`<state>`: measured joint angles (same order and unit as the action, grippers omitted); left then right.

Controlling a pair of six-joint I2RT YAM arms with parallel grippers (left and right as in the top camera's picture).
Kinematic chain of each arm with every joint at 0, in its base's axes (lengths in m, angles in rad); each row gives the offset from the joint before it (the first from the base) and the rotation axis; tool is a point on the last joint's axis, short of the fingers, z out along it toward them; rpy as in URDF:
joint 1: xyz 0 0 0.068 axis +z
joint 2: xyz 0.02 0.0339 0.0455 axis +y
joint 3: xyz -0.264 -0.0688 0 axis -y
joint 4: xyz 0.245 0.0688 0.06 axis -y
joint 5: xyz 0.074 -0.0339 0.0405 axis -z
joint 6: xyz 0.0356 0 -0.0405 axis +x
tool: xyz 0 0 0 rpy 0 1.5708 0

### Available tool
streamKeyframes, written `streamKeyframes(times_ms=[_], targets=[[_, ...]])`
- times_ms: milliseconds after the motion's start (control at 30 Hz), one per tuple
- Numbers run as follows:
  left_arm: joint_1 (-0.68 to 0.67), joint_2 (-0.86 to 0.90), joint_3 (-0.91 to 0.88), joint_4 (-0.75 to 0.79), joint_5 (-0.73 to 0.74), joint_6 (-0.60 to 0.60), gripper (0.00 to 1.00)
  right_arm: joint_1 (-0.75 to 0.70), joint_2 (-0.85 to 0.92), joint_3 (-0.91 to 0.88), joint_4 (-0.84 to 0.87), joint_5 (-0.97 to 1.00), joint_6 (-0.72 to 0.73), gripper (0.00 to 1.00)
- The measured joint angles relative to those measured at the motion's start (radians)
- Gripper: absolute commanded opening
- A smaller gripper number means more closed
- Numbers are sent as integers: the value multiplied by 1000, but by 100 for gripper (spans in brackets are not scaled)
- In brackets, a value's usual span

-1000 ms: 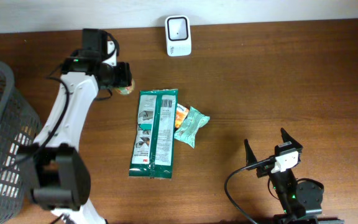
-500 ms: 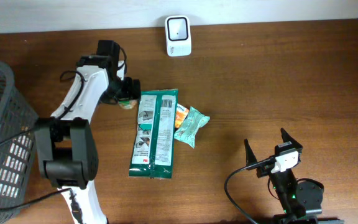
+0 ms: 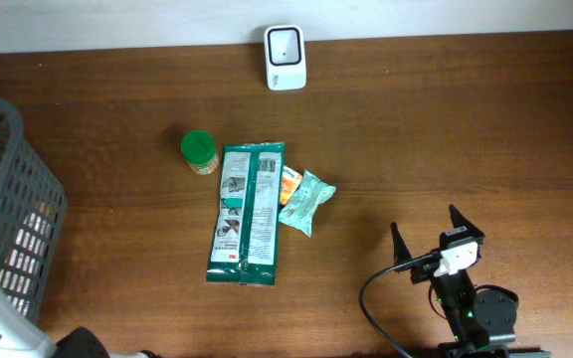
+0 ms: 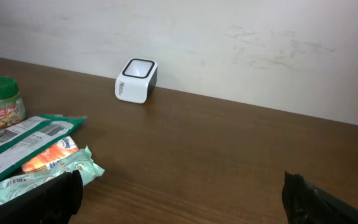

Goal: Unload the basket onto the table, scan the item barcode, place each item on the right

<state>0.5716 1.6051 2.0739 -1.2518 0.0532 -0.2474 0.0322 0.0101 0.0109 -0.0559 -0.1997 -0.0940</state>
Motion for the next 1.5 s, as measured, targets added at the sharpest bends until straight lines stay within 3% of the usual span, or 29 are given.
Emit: streamKeyframes(times_ms=[200, 367, 667, 800, 933, 1067, 1167, 1200, 1233, 1300, 1433, 1500], targets=[[211, 10, 0, -75, 3, 11, 96, 0, 0, 0, 0, 0, 0, 98], [225, 75, -82, -99, -21, 160, 95, 0, 0, 0, 0, 0, 0, 98], [372, 95, -564, 213, 6, 472, 93, 0, 0, 0, 0, 0, 0, 98], [390, 113, -682, 364, 18, 586, 96, 0, 0, 0, 0, 0, 0, 98], [390, 172, -722, 409, 31, 711, 90, 0, 0, 0, 0, 0, 0, 98], [390, 257, -728, 423, 76, 830, 94, 0, 0, 0, 0, 0, 0, 98], [397, 276, -727, 441, 125, 895, 90, 0, 0, 0, 0, 0, 0, 98], [398, 288, -724, 446, 143, 907, 77, 0, 0, 0, 0, 0, 0, 98], [400, 296, -721, 448, 160, 916, 72, 0, 0, 0, 0, 0, 1, 98], [399, 305, -720, 449, 187, 930, 40, 0, 0, 0, 0, 0, 0, 98], [396, 316, -720, 475, 206, 940, 14, 0, 0, 0, 0, 0, 0, 98], [396, 320, -720, 478, 205, 944, 15, 0, 0, 0, 0, 0, 0, 99]])
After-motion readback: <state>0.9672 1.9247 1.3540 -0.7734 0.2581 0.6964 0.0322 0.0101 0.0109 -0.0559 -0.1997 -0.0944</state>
